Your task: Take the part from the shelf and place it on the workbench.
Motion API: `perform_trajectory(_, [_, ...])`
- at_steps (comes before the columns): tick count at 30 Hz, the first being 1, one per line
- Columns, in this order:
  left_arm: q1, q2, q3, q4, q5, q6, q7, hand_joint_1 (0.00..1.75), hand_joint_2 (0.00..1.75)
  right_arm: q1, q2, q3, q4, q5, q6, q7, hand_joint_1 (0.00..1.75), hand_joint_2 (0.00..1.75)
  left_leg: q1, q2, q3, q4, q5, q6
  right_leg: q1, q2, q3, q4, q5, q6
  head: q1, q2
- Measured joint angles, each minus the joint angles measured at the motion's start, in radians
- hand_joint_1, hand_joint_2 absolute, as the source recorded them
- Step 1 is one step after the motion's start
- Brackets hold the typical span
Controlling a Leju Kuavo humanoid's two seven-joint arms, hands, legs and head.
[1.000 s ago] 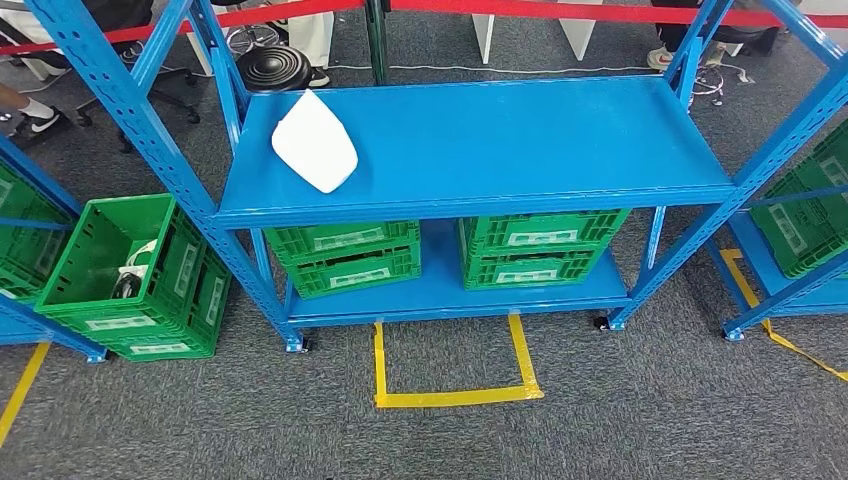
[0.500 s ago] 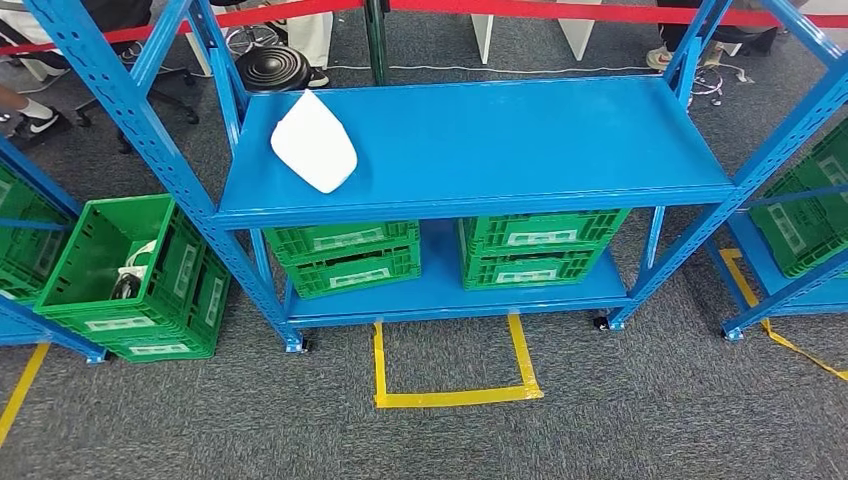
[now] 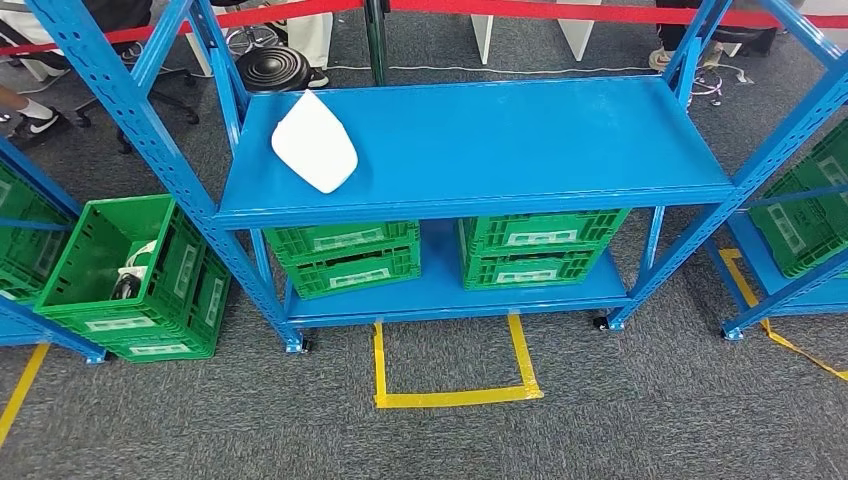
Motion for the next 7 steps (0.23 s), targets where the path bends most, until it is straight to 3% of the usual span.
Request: perform_trajectory(7, [0.005,0.0,0.038,-0.004,0.0,0.0,0.0,0.0,1.75,0.0,0.002,-0.008,-0.001,0.0,0.0,0.0,0.0,1.75,0.0,-0.002,0.0,0.0,0.0,0.0,0.0,0.0,0.0,0.0,0.0,0.0,0.0,0.0])
